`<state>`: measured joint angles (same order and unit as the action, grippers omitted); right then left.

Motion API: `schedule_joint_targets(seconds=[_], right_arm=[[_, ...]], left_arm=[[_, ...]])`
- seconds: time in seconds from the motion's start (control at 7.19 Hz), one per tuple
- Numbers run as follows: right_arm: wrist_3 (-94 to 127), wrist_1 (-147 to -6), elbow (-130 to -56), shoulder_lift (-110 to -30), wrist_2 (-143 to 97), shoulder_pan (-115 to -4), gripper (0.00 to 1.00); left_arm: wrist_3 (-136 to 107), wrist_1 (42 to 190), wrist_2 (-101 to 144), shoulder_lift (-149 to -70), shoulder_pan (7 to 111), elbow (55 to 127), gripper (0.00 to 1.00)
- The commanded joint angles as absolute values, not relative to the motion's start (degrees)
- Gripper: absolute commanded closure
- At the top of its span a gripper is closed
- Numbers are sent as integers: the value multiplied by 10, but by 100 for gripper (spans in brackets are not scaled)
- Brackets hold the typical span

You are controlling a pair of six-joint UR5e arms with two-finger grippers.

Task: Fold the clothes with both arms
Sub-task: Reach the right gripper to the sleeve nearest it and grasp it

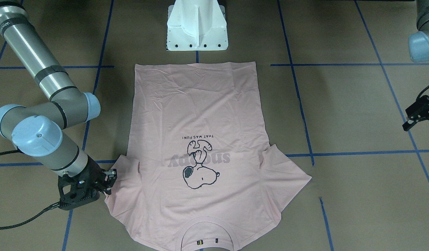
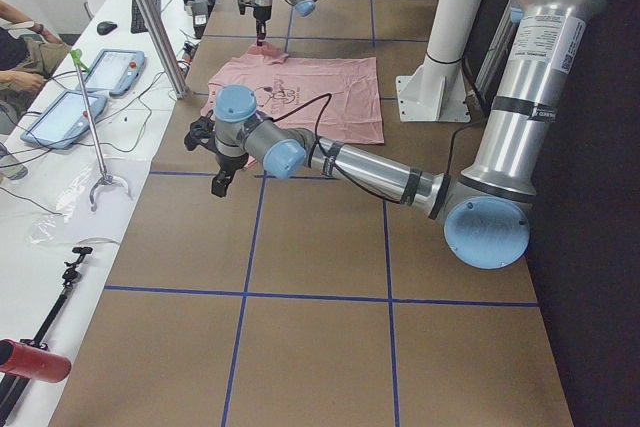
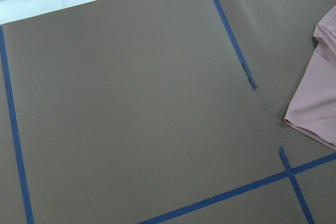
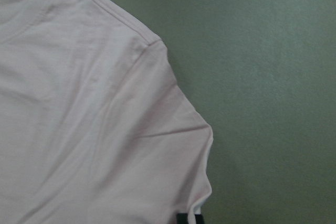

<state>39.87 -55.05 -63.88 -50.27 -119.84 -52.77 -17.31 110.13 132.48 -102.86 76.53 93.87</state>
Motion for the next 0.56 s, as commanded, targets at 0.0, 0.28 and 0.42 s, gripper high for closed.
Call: schedule_joint_targets(seconds=[0.0,0.28,0.42], right_arm=[[403,-550,-669,-484,-1206,-515,100],[436,-553,-665,-460,-1167,-470,100],[439,-555,-642,-437,-1143,-461,100]], left_arm=[[-173,1101,1325,-1028,766,938,0],[-173,1101,1325,-1028,766,935,0],[-173,1101,1325,-1028,766,934,0]])
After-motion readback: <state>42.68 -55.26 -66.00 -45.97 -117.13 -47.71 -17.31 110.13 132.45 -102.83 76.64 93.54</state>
